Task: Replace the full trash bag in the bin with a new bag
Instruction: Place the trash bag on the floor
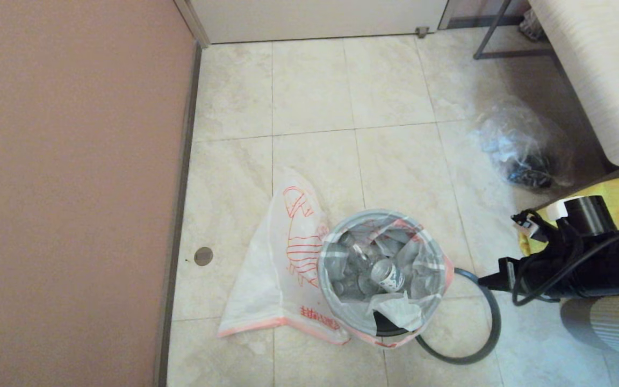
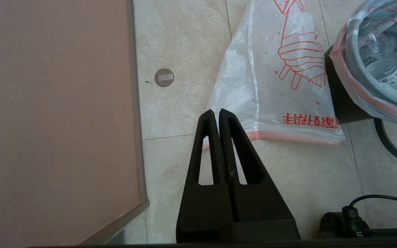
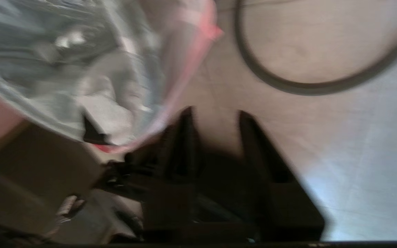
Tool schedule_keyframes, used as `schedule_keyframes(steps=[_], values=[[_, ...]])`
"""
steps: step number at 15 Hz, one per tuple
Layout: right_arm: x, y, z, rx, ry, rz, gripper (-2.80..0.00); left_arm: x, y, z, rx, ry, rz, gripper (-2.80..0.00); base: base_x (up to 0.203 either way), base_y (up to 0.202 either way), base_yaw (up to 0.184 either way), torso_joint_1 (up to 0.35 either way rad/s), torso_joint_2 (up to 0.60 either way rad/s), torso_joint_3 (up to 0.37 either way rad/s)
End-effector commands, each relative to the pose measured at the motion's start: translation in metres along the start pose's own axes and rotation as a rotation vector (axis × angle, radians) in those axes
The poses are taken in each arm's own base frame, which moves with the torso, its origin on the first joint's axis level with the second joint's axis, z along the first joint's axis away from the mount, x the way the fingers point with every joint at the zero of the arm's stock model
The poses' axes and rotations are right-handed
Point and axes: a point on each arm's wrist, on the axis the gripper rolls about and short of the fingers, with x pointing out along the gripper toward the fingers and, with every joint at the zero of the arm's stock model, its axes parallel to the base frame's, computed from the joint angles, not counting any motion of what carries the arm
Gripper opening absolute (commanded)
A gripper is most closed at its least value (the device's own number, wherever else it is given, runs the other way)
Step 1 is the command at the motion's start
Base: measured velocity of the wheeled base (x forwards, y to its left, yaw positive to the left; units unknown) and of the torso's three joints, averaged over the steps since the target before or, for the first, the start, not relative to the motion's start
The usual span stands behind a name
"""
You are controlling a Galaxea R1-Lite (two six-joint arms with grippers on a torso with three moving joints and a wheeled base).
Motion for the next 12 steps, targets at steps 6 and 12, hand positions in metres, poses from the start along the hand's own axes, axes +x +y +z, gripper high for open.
schedule_keyframes(steps=[6,12], values=[[0.042,-0.003,0.014,0.008,0.038,0.017,0.00,0.000,0.000,0.000,0.001,0.001,0.000,-2.80,0.000,0.000,0.000,0.000,0.00,0.000],[0.082,-0.016,0.022,0.008,0.028,-0.017,0.00,0.000,0.000,0.000,0.001,0.001,0.000,-2.80,0.000,0.000,0.000,0.000,0.00,0.000]])
